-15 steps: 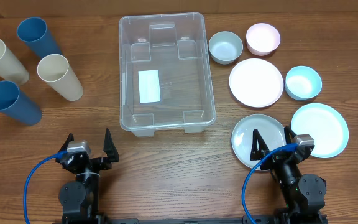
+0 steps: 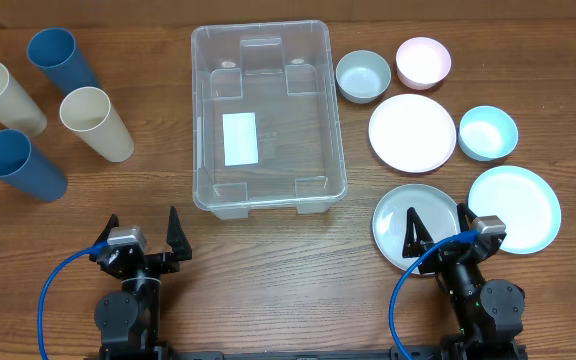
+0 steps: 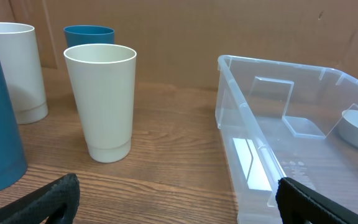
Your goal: Pack container
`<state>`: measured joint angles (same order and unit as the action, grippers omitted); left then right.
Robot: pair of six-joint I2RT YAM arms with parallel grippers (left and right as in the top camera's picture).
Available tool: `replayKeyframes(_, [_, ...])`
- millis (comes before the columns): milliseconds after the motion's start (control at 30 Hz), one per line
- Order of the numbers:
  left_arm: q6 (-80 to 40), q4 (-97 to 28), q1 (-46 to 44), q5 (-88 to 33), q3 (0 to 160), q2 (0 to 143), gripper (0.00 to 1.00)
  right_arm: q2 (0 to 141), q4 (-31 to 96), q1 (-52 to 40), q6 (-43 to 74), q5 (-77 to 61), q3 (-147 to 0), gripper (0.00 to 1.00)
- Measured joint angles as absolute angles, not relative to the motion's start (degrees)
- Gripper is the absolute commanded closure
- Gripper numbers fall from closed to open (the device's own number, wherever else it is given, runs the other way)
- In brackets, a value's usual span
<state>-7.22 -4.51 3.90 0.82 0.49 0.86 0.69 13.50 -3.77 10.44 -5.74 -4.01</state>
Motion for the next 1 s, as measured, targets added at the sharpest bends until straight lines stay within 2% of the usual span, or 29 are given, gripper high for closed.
replayKeyframes(800, [-7.22, -4.51, 3.9, 0.82, 0.49, 0.86, 0.0, 0.69, 13.13, -3.77, 10.57, -5.54, -4.01, 0.0])
replayKeyframes(933, [-7.22, -4.51, 3.9, 0.8, 0.49, 0.86, 0.0, 1.15, 19.86, -3.77, 10.74, -5.54, -6.74, 0.0])
replayKeyframes(1000, [-7.22, -4.54, 3.9, 0.82, 0.49, 0.86, 0.0, 4.16, 25.58, -3.75, 10.79, -5.54, -13.52, 0.0])
